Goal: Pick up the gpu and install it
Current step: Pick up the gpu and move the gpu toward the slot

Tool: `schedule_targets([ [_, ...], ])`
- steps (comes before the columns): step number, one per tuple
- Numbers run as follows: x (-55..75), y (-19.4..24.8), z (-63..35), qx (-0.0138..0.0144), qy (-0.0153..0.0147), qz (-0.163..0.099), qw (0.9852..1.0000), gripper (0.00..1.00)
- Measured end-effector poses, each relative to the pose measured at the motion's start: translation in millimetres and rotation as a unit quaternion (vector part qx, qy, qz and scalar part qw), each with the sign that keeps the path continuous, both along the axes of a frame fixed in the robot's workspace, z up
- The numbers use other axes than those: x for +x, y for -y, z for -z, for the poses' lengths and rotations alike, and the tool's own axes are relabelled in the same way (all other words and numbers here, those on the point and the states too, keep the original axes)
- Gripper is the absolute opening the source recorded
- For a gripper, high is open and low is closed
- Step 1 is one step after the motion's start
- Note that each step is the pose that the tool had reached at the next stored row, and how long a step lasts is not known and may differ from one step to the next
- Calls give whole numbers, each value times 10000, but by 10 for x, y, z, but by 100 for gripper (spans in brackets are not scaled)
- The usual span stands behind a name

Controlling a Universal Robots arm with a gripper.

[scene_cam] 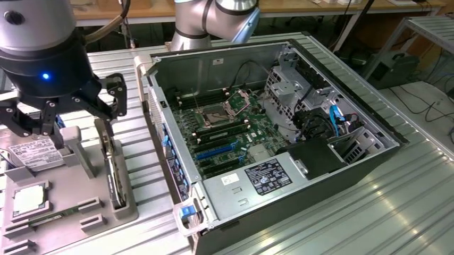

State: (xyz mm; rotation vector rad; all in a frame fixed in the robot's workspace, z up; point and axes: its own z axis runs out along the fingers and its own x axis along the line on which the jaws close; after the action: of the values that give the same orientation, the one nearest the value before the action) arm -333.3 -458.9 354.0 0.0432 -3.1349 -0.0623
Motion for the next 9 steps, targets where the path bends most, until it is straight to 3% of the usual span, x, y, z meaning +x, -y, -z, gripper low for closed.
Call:
schedule_targets([
  [3, 1, 74, 57, 1, -7, -28, 10000, 72],
  [9, 51, 74, 168, -7, -9, -35, 10000, 72],
])
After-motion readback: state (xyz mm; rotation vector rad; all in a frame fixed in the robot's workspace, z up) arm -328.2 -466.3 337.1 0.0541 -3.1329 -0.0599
